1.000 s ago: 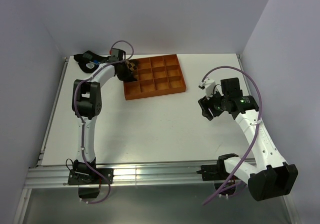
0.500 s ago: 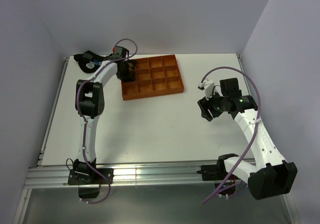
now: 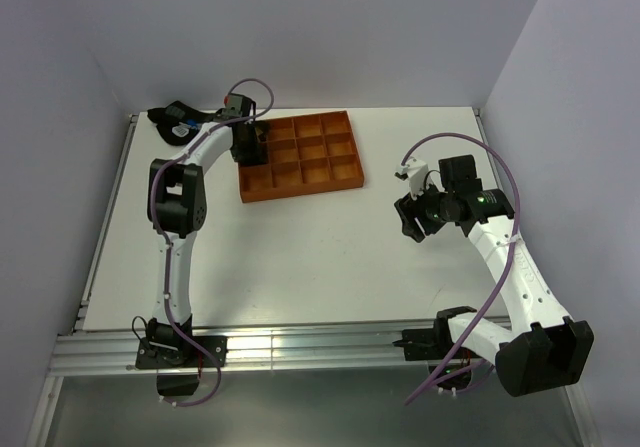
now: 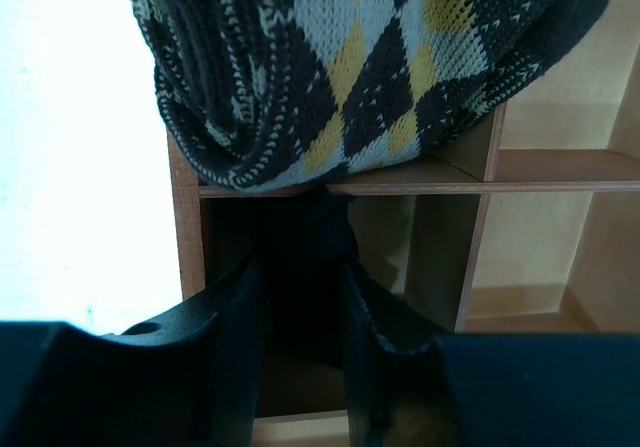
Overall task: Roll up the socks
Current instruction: Place the sock in the storage box.
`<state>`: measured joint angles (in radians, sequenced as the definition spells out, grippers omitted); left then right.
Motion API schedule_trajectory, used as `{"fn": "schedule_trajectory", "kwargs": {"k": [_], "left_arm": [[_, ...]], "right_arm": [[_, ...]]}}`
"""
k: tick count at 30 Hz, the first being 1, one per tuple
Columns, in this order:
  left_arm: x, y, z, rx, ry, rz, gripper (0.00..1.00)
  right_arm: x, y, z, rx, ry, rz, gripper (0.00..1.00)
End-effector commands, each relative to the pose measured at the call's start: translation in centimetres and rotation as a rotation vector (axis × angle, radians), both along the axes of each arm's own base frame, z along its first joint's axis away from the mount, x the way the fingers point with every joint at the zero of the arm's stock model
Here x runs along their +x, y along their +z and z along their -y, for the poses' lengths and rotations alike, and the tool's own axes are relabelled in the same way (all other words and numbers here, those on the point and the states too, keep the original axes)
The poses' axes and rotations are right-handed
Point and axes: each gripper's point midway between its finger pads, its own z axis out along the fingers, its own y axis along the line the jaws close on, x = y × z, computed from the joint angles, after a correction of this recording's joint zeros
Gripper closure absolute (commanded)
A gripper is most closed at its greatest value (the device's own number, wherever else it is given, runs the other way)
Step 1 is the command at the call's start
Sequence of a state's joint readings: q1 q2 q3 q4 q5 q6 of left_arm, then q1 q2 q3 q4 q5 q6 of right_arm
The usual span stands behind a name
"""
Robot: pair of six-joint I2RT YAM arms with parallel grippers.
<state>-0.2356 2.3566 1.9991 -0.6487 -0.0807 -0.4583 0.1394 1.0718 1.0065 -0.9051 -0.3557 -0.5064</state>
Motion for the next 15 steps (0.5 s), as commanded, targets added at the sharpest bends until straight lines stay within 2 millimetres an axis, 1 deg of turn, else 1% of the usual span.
{"fn": "schedule_trajectory", "kwargs": {"k": [1,4,9,11,13,14,15], "left_arm": [[-0.9,1.6,-1.0,0.016,0.018,-0.017,0.6],[-0.4,3.1,-0.8,-0.001,0.025,0.016,0.55],[0.1,4.9,-0.5,-0.021,0.037,0.046,0.5],[0.1,5.5,-0.8,-0.013,0.057,0.056,0.47],[0.2,6.3,-1.0,-0.014,0.071,0.077,0.4],[0.2,6.4,-0.9,-0.016,0.074,0.08,0.4],[0.2,7.0,-0.9,-0.022,0.075,0.091,0.41]], "right_arm": [[0.2,-0.1,0.1,0.004,-0.012,0.011,0.34],[0.3,0.0,0.2,0.003,-0.011,0.018,0.34],[0.2,0.1,0.1,0.005,-0.004,0.014,0.34],[0.2,0.2,0.1,0.007,-0.006,0.015,0.33],[0.2,0.2,0.0,0.007,-0.004,0.018,0.33],[0.3,0.2,0.1,0.006,-0.004,0.021,0.33],[0.2,0.1,0.1,0.006,-0.005,0.015,0.33]]}}
